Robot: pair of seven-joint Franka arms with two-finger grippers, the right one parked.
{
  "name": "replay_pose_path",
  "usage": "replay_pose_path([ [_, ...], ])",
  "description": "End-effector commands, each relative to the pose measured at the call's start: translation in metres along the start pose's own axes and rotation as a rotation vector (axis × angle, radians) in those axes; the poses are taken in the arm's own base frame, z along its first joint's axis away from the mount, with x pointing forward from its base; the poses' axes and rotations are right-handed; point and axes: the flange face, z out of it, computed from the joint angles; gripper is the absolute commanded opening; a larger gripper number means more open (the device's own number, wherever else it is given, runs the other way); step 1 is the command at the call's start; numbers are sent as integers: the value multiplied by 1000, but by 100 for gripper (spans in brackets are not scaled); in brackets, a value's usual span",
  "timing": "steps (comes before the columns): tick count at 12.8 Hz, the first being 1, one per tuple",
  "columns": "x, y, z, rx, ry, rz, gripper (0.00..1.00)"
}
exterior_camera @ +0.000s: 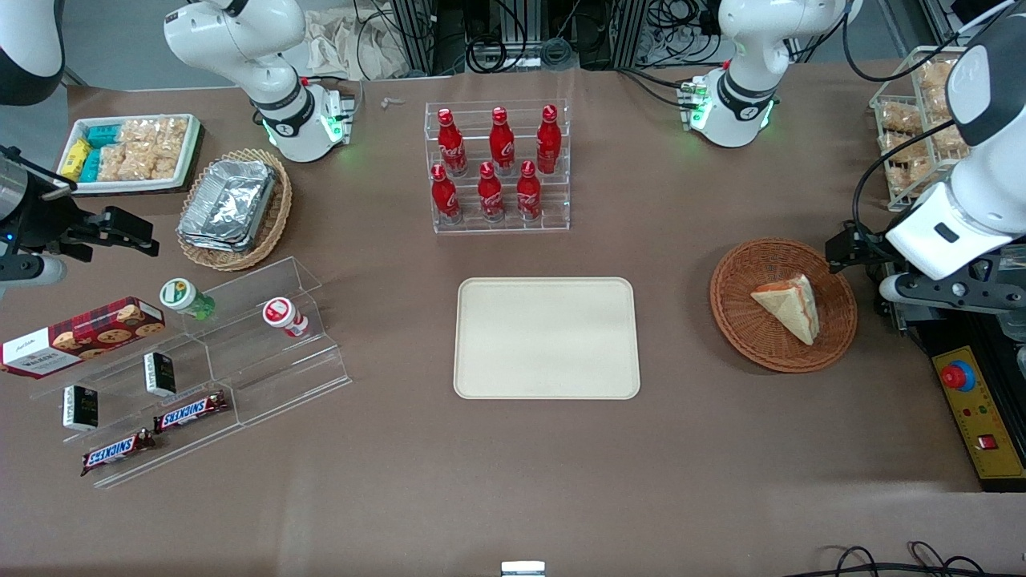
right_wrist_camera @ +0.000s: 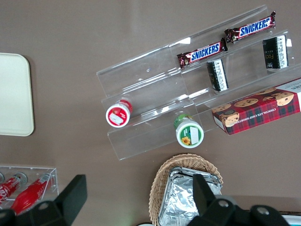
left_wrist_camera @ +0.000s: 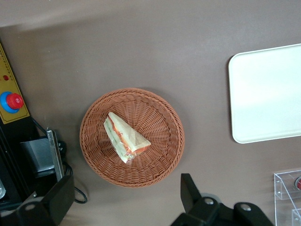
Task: Place sandwich from basket to tray
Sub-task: 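Move the left gripper over the wrapped sandwich in the wicker basket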
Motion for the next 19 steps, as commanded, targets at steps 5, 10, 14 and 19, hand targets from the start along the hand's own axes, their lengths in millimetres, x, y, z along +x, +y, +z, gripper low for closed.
replay_pose_path([
  [5, -9, -13, 2, 38, -80, -83, 100],
  [10, -61, -16, 72, 60, -30, -277, 100],
  [14, -89, -23, 144, 61, 32, -638, 100],
  [19, -98, -48, 231, 15, 98, -874, 100],
])
